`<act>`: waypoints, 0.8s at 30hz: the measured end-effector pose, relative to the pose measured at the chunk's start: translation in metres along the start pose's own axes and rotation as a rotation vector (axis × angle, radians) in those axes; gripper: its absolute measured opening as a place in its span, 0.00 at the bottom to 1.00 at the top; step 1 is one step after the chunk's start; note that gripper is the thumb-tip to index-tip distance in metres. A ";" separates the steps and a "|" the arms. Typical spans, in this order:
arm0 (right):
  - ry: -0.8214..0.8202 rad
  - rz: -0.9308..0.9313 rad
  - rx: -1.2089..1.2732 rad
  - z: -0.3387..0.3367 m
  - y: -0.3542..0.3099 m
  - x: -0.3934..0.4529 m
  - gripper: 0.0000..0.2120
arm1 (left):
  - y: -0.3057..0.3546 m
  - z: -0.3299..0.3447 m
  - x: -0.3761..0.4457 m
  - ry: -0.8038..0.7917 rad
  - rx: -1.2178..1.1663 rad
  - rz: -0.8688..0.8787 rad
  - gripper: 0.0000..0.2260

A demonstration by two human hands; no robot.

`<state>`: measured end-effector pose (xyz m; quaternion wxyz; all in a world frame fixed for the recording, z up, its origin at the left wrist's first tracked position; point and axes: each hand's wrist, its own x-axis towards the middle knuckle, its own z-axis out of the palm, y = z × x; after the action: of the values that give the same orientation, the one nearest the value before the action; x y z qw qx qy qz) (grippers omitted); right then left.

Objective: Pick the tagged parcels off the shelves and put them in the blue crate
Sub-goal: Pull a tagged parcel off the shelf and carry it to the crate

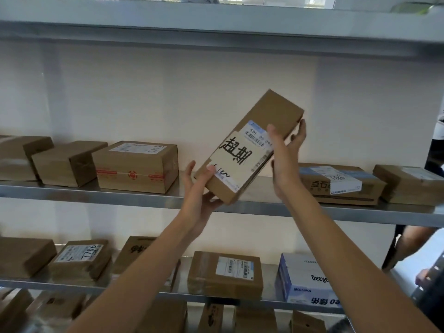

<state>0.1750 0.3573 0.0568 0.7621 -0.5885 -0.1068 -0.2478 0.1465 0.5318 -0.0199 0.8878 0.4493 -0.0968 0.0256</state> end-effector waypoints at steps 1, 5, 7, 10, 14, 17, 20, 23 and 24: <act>-0.030 0.058 0.029 0.006 0.003 -0.006 0.40 | -0.005 0.004 -0.005 -0.029 -0.012 -0.018 0.29; -0.037 0.129 0.152 0.011 0.014 -0.022 0.23 | 0.000 0.008 -0.019 -0.094 0.245 -0.080 0.27; -0.038 0.145 0.199 0.010 0.012 -0.026 0.20 | 0.012 0.005 -0.015 -0.068 0.351 -0.024 0.24; -0.097 0.174 0.193 0.014 0.011 -0.035 0.19 | 0.030 0.014 -0.009 -0.075 0.480 0.058 0.23; -0.113 0.187 0.255 0.024 0.009 -0.045 0.19 | 0.035 0.030 -0.012 -0.121 0.498 0.132 0.26; -0.112 0.195 0.230 0.028 0.006 -0.047 0.20 | 0.034 0.030 -0.016 -0.098 0.452 0.164 0.25; -0.114 0.207 0.177 0.030 0.003 -0.050 0.20 | 0.033 0.027 -0.019 -0.066 0.419 0.156 0.21; -0.114 0.237 0.163 0.029 0.002 -0.056 0.20 | 0.031 0.025 -0.021 -0.033 0.352 0.150 0.20; -0.121 0.241 0.161 0.027 0.003 -0.059 0.21 | 0.030 0.025 -0.022 -0.031 0.328 0.154 0.20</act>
<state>0.1298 0.3983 0.0357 0.8232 -0.5480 -0.1004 -0.1092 0.1172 0.5310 0.0139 0.7964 0.5797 -0.1392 0.1019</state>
